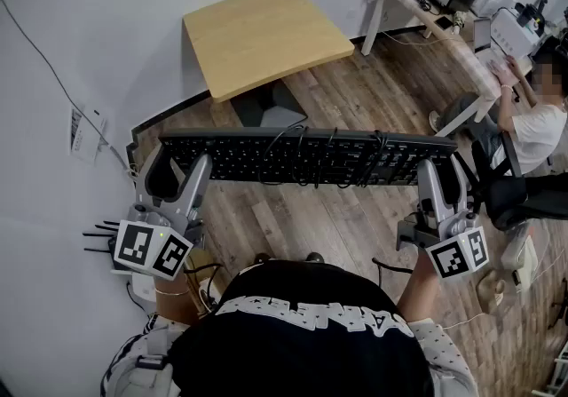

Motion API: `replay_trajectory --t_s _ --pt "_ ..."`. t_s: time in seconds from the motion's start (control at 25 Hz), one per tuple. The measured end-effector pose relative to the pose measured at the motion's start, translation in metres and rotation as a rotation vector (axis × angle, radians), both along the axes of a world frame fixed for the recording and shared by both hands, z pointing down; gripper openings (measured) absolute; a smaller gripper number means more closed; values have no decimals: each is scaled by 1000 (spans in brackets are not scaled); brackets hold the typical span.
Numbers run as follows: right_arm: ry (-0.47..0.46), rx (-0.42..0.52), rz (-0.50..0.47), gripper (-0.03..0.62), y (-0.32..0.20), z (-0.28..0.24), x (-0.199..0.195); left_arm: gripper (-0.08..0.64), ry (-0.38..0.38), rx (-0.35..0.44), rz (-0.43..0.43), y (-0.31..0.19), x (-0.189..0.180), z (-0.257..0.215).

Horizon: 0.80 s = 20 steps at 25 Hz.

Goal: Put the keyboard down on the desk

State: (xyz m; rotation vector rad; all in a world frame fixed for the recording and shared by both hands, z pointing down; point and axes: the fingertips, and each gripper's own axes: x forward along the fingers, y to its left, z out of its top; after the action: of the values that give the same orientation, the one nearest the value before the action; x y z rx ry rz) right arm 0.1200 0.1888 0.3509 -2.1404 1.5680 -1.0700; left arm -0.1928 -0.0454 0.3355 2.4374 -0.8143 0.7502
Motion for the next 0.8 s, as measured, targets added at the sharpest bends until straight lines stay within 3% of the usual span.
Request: replay_trajectory --t_s 0.8 --pt "16 -19 19 270 1 -8 0 291 9 -31 19 -3 3 2"
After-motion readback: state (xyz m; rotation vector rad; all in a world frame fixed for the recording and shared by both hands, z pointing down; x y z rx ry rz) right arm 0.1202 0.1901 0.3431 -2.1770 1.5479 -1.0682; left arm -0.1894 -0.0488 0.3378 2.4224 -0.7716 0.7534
